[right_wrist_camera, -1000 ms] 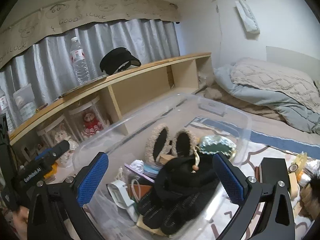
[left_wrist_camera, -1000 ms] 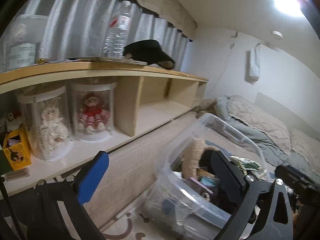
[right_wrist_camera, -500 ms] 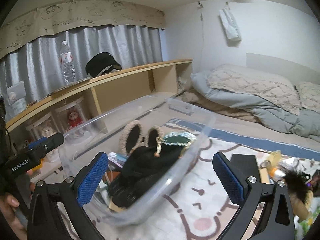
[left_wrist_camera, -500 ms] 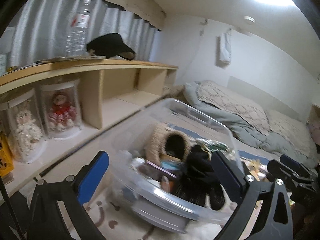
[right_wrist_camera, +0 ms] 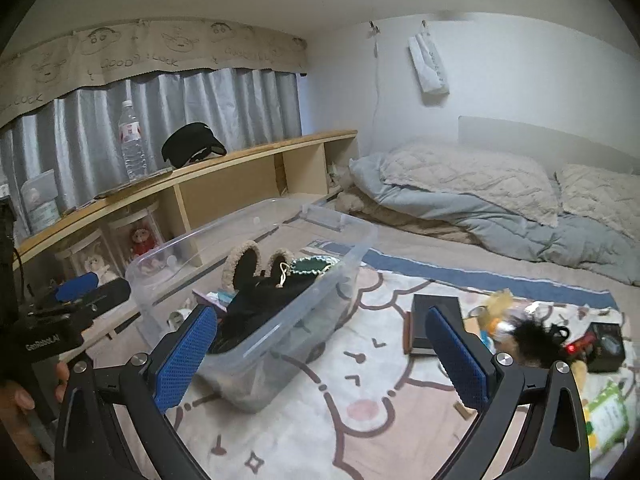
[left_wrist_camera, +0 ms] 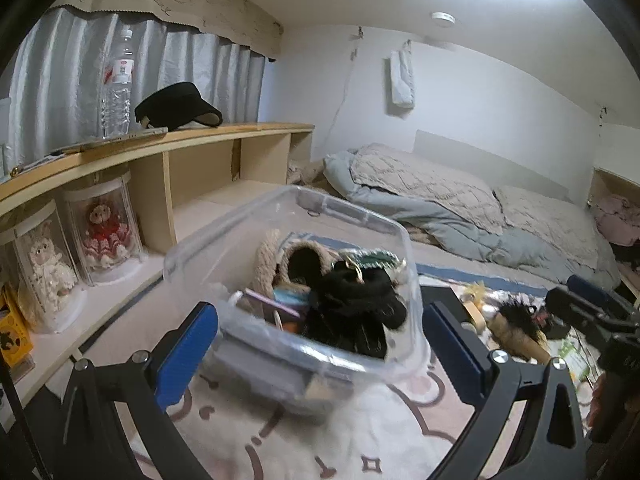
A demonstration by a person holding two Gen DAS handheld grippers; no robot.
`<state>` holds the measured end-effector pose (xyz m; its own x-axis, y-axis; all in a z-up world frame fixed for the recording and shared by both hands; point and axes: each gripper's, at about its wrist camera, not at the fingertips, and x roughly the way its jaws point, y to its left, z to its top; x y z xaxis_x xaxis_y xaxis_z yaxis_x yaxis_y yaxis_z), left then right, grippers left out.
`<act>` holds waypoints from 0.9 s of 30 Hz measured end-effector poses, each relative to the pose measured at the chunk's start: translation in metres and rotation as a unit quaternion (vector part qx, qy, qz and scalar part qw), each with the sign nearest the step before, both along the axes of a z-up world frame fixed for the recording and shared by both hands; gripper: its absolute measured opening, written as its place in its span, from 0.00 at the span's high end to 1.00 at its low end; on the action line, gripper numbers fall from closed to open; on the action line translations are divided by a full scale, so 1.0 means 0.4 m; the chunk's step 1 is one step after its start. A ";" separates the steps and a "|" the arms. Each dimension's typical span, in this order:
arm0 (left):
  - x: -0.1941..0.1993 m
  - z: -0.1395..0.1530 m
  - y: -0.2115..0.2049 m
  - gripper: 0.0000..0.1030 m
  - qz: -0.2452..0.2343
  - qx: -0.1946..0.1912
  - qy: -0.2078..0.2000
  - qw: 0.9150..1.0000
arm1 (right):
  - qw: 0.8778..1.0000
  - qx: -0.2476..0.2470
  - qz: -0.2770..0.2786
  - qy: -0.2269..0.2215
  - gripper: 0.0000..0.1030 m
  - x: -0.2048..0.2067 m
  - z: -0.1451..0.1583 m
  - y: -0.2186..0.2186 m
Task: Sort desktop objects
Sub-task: 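Withdraw both open tools from the bin back toward the bed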
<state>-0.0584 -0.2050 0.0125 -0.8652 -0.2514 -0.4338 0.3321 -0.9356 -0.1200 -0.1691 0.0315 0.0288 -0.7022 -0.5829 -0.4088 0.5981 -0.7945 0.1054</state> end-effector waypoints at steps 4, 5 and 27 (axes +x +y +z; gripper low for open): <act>0.037 -0.005 0.036 0.00 -0.003 -0.007 -0.009 1.000 | 1.000 0.013 -0.004 0.010 0.00 0.049 0.007 0.035; 0.046 -0.006 0.045 0.00 -0.004 -0.009 -0.011 1.000 | 1.000 0.016 -0.005 0.011 0.00 0.058 0.007 0.042; 0.220 -0.013 0.187 0.00 -0.017 -0.050 -0.022 0.998 | 0.999 0.027 -0.030 0.013 0.00 0.221 -0.007 0.197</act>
<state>0.0297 -0.1303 0.0072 -0.8543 -0.2658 -0.4468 0.3026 -0.9531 -0.0116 -0.0808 0.1101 0.0260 -0.7462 -0.5164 -0.4201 0.5508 -0.8334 0.0462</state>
